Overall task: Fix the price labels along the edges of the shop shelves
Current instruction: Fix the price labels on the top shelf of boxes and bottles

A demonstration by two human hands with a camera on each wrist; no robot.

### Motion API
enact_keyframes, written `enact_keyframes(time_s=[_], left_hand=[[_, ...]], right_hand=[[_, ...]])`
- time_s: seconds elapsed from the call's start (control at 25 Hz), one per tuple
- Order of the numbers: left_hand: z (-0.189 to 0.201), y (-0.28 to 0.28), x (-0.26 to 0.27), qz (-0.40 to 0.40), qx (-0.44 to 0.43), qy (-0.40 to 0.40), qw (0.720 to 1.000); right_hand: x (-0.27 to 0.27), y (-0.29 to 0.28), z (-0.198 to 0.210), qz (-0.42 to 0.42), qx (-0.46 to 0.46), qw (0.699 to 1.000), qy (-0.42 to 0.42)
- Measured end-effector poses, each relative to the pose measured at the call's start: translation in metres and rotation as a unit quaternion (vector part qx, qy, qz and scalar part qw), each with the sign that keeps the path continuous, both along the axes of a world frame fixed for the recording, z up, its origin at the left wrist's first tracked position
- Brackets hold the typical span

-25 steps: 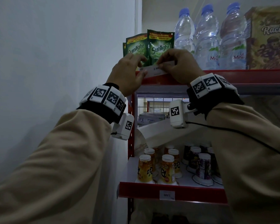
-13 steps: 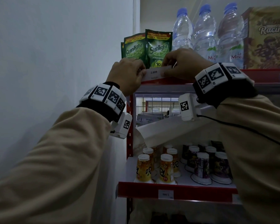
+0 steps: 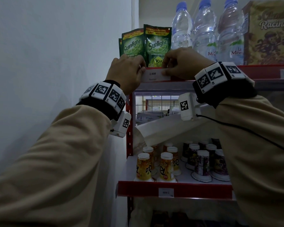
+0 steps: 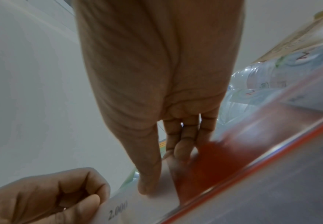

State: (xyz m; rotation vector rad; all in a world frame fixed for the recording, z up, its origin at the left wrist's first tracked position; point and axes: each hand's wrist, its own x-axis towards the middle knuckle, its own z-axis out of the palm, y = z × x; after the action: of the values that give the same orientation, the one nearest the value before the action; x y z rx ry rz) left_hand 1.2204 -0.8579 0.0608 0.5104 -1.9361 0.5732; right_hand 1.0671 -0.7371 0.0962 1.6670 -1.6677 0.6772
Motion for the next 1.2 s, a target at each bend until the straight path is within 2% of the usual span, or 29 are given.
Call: enact_keyframes(time_s=[0.2, 0.44, 0.72, 0.92, 1.2], left_hand=[[0.002, -0.002, 0.000, 0.001, 0.002, -0.008, 1.000], [0.001, -0.003, -0.001, -0.014, 0.006, 0.006, 1.000], [-0.005, -0.004, -0.003, -0.029, 0.007, 0.046, 0.998], [-0.018, 0.007, -0.001, 0.041, -0.004, 0.069, 0.997], [-0.065, 0.033, -0.012, 0.064, 0.065, 0.031, 0.995]], right_hand=[[0.000, -0.002, 0.001, -0.026, 0.005, 0.999, 0.024], [-0.002, 0.000, -0.001, -0.016, -0.009, 1.000, 0.010], [-0.009, 0.003, -0.015, 0.020, -0.084, 0.996, -0.014], [-0.016, -0.002, -0.037, 0.013, -0.189, 0.982, 0.008], [-0.029, 0.002, -0.093, 0.055, -0.230, 0.971, -0.016]])
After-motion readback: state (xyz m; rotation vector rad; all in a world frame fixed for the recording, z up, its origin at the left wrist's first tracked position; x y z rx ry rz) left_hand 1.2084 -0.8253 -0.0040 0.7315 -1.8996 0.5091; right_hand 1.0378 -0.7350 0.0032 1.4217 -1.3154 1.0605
